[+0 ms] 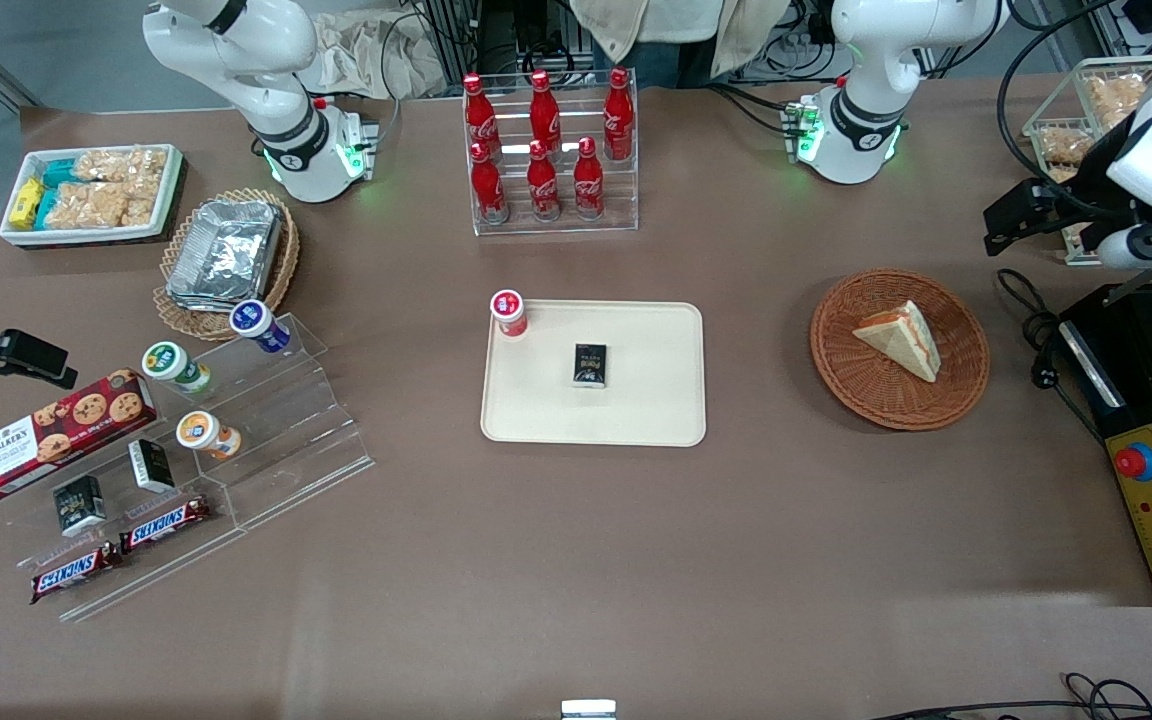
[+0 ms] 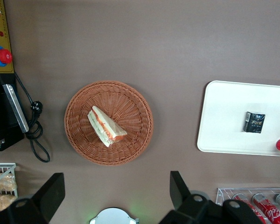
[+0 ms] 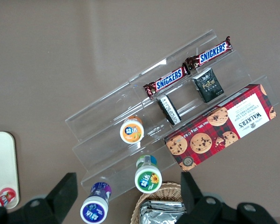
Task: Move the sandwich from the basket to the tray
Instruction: 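Move the left gripper from its rest pose toward the wicker basket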
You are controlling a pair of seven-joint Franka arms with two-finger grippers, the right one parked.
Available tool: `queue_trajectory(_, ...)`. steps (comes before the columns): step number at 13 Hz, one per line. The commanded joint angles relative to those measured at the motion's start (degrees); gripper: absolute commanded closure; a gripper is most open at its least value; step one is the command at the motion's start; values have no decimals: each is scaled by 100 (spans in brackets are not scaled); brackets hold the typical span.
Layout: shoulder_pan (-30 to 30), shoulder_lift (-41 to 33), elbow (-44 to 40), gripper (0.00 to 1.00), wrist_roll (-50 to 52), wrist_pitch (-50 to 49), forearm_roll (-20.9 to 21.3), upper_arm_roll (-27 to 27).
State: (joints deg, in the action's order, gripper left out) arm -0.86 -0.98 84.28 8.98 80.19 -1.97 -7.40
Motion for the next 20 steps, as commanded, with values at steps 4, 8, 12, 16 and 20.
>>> queue_trajectory(4, -160, 89, -79, 0, 217, -153, 170, -16)
queue_trajectory(8, -126, 10, 280, 0, 3053, -153, 118, -51)
queue_trajectory(12, -152, -691, 1298, 0, 3486, 83, 127, -25)
queue_trajectory(16, -345, -1720, 2863, 0, 3847, 1023, 83, -16)
queue_trajectory(20, -345, -1766, 3540, 0, 4024, 1603, 101, -25)
